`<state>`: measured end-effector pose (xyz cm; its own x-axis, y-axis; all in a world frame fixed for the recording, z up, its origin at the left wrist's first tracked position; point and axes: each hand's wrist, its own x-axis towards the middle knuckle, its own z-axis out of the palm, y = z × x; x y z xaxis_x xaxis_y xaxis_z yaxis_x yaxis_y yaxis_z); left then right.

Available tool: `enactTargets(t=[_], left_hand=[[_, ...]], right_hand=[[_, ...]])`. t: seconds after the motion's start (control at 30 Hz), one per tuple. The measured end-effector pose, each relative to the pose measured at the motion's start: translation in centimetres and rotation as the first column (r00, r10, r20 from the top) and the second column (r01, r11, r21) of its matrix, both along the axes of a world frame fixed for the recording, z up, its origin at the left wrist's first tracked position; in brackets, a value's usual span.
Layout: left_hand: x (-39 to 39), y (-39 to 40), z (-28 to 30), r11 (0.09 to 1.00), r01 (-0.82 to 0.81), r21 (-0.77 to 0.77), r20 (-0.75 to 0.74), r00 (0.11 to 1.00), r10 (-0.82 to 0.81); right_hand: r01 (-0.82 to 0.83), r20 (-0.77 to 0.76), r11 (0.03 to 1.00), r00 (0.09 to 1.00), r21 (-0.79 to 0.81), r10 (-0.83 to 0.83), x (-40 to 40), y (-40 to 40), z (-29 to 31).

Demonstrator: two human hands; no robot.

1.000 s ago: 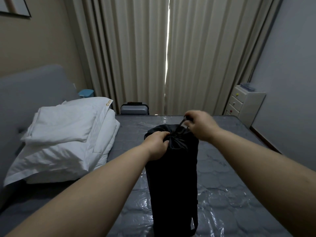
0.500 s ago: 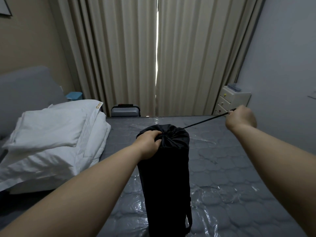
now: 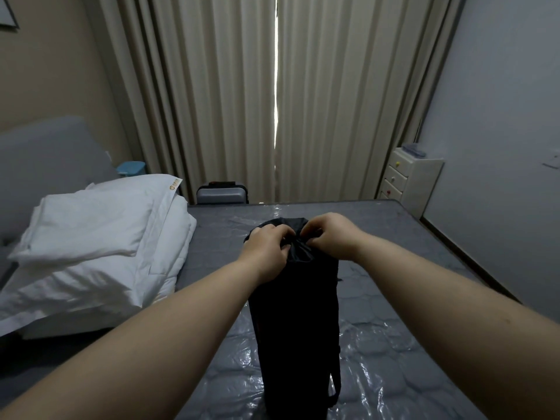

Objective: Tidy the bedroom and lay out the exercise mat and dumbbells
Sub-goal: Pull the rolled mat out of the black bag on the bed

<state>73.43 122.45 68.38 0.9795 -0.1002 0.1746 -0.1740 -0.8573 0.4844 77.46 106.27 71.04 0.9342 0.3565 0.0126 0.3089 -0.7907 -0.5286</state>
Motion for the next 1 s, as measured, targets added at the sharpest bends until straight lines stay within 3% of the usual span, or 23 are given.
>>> enactTargets(t=[0.13,0.43,0.63,0.7,0.8,0.87,1.0], left_hand=[[-0.4,0.5,-0.1,1.0,-0.024,-0.016,0.014,1.0,0.025],[-1.2,0.9,1.2,0.999,0.015,0.034,0.011,1.0,-0.015],[-1.9,2.3,3.2,0.95,0.065,0.306,-0.015,0.998,-0.064],[-2.2,2.7,3.7,0.91,0.046,0.413,-0.013,0.999,-0.045],[-2.4,2.7,3.9,0.852,0.067,0.519,-0.053,0.998,-0.046],[-2.7,2.4,3.9,0.883,0.071,0.463,-0.045,0.997,-0.057],[-3.3,2.5,4.3,0.968,0.143,0.206,0.085,0.983,-0.163]], right_hand=[[-0.019,-0.047,0.999,0.999,0.044,0.021,0.0,0.5,-0.6],[-0.118,0.028,0.992,0.993,0.04,0.117,-1.0,0.6,-0.8],[-0.028,0.084,0.997,0.996,0.065,0.023,-0.7,-0.8,1.5],[-0.017,0.091,1.0,0.996,-0.005,0.017,-1.1,-1.2,1.9],[-0.012,0.077,0.965,0.996,-0.263,0.034,-1.7,-1.0,1.9],[0.019,0.029,0.942,1.0,-0.336,-0.01,-2.3,-0.4,1.6],[0.132,0.045,0.965,0.991,-0.226,-0.125,-2.9,-0.5,1.3]])
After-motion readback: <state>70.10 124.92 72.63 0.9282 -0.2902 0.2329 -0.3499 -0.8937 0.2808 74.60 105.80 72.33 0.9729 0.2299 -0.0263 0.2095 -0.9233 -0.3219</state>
